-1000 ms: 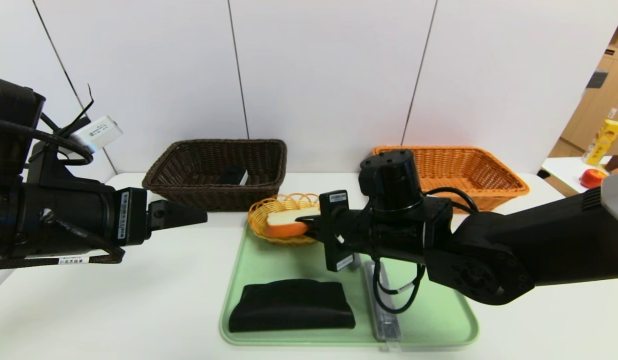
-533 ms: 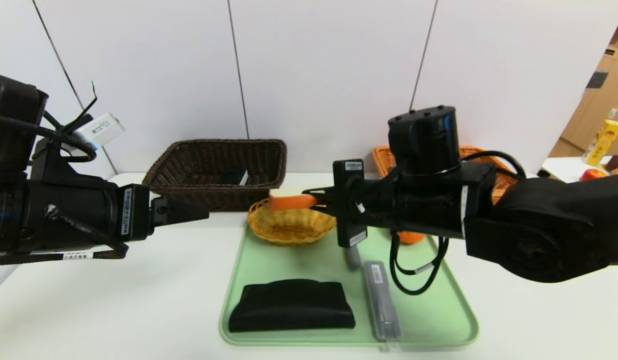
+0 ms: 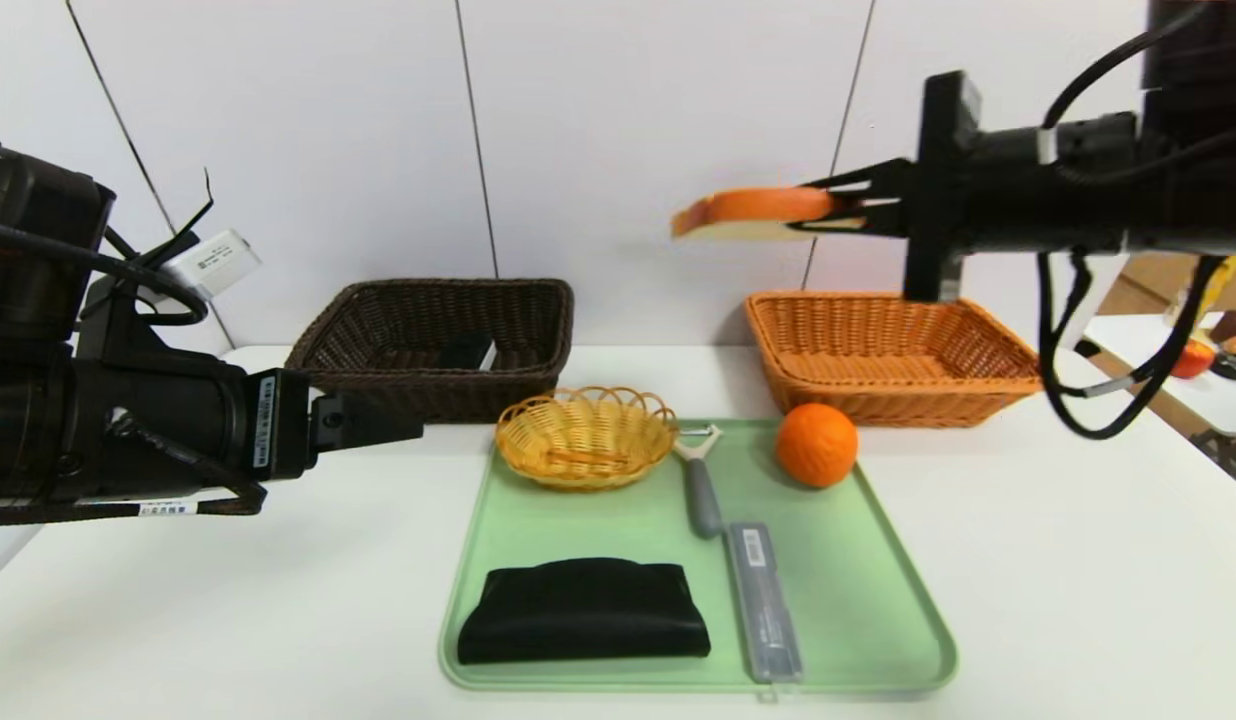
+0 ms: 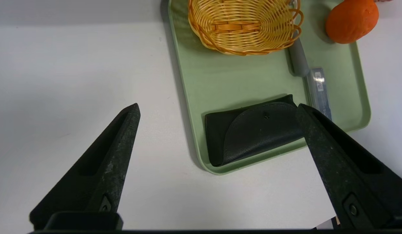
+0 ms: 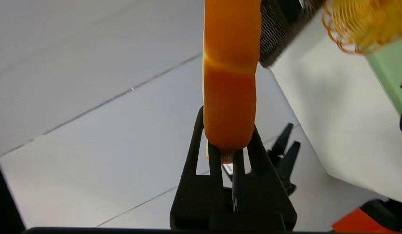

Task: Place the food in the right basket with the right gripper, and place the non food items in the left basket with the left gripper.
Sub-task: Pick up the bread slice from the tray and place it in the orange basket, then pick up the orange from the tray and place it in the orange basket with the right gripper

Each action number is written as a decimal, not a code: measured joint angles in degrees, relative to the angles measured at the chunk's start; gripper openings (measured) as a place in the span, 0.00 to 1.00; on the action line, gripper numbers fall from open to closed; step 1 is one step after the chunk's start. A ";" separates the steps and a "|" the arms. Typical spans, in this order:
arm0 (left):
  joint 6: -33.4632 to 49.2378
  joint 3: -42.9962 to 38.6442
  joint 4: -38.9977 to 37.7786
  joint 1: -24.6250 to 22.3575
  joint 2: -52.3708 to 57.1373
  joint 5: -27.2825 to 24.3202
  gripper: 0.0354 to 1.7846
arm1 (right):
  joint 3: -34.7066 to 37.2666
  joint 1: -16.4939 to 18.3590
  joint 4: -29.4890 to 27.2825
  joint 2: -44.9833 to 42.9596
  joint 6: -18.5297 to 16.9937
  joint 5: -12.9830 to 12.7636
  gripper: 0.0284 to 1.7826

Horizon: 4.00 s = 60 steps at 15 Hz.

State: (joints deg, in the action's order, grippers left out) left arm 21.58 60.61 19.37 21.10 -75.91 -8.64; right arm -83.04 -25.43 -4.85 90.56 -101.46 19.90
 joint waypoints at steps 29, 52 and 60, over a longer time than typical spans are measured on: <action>-0.11 0.07 -3.30 0.72 -2.40 -0.37 0.94 | -5.85 28.07 -8.34 20.49 7.52 8.68 0.61; -0.17 -1.19 -3.04 0.78 1.16 -0.28 0.94 | -10.79 -3.29 -44.96 14.62 68.96 -32.99 0.94; -0.37 -1.29 -3.22 0.76 1.41 -0.23 0.94 | -17.64 -3.32 -43.91 24.48 68.54 -33.59 0.95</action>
State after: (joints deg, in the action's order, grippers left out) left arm 21.21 59.32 16.15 21.86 -74.50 -8.87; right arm -100.68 -28.75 -48.76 115.04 -32.93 -13.69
